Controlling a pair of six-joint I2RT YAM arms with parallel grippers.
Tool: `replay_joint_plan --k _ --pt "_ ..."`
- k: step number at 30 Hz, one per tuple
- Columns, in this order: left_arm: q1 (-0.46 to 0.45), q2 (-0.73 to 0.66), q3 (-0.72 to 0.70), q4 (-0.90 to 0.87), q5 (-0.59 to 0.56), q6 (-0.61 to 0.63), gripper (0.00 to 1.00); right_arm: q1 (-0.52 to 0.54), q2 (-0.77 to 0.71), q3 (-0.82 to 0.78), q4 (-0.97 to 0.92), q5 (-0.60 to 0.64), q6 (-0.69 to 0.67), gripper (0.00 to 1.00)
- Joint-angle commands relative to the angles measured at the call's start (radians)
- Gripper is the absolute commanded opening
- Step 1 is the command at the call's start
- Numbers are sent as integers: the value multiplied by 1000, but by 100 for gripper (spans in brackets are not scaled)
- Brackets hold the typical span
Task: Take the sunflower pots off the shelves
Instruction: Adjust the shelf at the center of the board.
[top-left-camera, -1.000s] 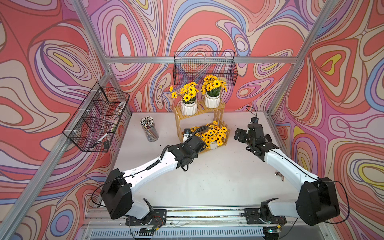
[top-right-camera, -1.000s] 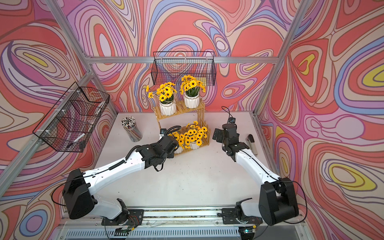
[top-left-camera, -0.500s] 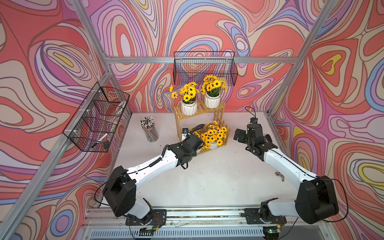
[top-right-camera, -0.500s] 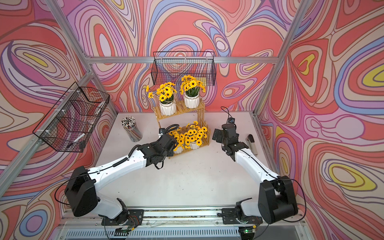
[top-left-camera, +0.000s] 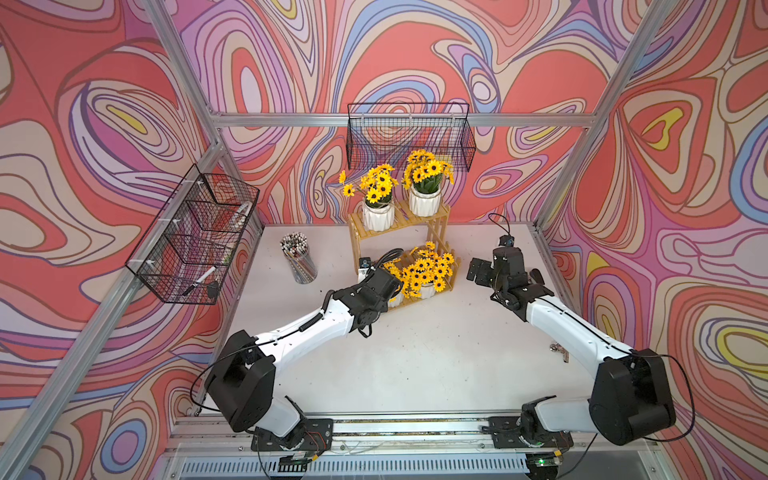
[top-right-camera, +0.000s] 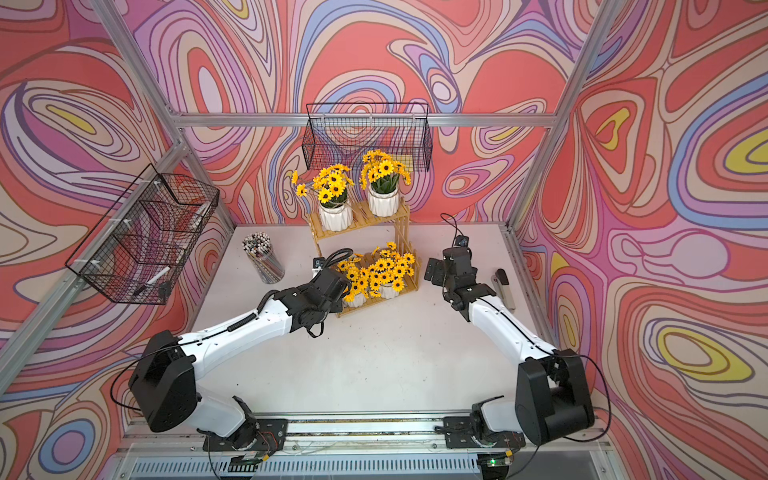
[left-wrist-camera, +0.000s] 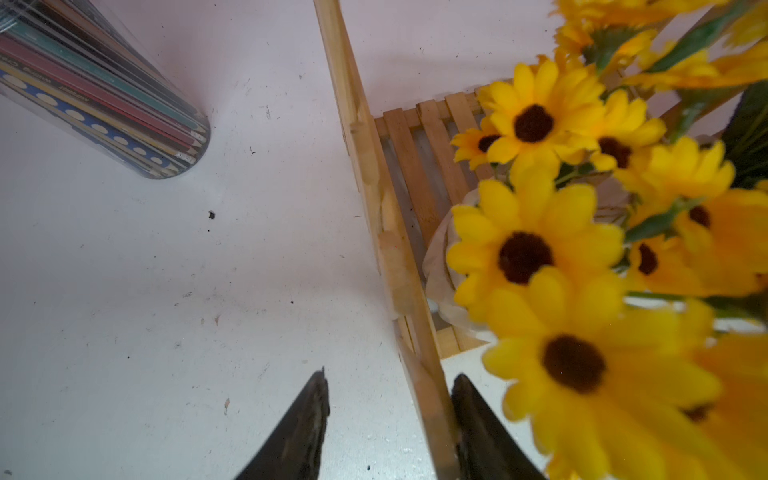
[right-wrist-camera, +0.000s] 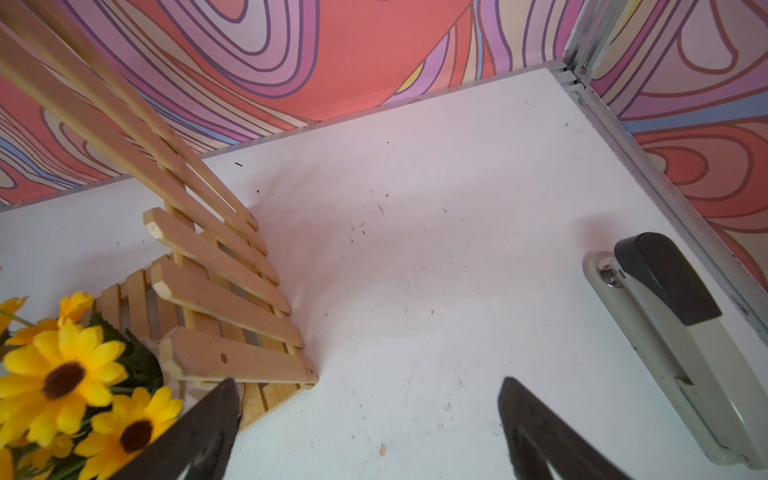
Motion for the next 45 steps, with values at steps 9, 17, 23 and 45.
replay_joint_plan --k 9,17,23,45 --pt "11 4 16 29 -44 12 46 6 10 20 -5 8 -10 98" --pt "13 21 14 67 -55 24 46 6 14 23 -6 8 -11 98" --pt "16 51 31 71 -56 35 45 6 18 25 -8 8 -11 98" --pt "19 28 -1 62 -118 48 8 6 25 30 -7 3 -9 98"
